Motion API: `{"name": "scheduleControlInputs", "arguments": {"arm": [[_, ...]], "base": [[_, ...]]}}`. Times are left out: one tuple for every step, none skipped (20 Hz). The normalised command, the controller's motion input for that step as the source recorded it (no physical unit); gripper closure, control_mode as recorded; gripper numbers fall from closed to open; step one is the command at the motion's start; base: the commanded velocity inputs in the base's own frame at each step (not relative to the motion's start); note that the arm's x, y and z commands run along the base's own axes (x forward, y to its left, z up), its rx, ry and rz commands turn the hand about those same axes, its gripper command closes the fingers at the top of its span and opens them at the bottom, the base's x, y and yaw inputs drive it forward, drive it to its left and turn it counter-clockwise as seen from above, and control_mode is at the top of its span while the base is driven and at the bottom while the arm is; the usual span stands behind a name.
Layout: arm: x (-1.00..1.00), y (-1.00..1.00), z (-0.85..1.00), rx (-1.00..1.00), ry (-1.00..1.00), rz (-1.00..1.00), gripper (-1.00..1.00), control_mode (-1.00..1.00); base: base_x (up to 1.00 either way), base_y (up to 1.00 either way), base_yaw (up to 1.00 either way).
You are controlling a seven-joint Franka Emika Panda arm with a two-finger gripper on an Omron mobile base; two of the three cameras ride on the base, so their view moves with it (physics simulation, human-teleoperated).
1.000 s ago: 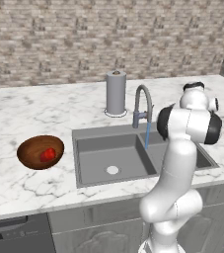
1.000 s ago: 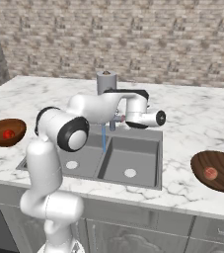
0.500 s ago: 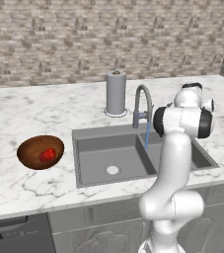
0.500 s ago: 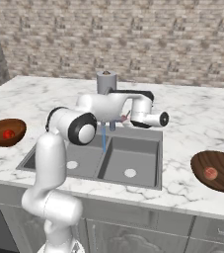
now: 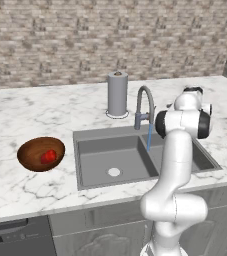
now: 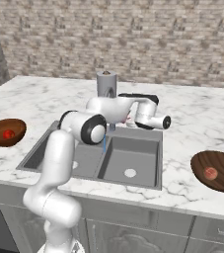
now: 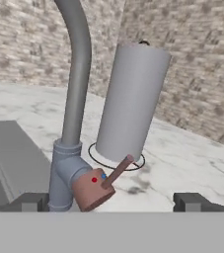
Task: Pick the tomatos from the sink and place them in one bowl. Place the peach in the other bowl. Then turn off the sink faucet.
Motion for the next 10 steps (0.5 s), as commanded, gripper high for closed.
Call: {"name": "scheduleControlInputs", "arguments": {"arm": [[0.42, 0.00, -0.28, 0.06, -0.07, 0.00, -1.00, -1.00], [0.44, 0.00, -0.28, 0.06, -0.07, 0.00, -1.00, -1.00], [0.46, 0.00, -0.26, 0.06, -0.07, 0.00, -1.00, -1.00], [0.46, 0.00, -0.22, 0.05, -0.06, 0.00, -1.00, -1.00], [0.49, 0.00, -0.20, 0.05, -0.05, 0.00, -1.00, -1.00], [0.49, 0.00, -0.16, 0.06, -0.05, 0.00, -1.00, -1.00], [0.49, 0.00, -0.11, 0.06, -0.04, 0.00, -1.00, -1.00], [0.51, 0.00, -0.06, 0.06, -0.04, 0.00, -1.00, -1.00], [0.52, 0.00, -0.02, 0.06, -0.02, 0.00, -1.00, -1.00], [0.56, 0.00, 0.00, 0.06, -0.02, 0.00, -1.00, -1.00]], "base": [[0.00, 0.00, 0.00], [0.00, 0.00, 0.00], [0.00, 0.00, 0.00], [0.00, 0.00, 0.00], [0.00, 0.00, 0.00], [0.00, 0.00, 0.00], [0.00, 0.00, 0.00], [0.00, 0.00, 0.00], [0.00, 0.00, 0.00], [0.00, 0.00, 0.00]]}}
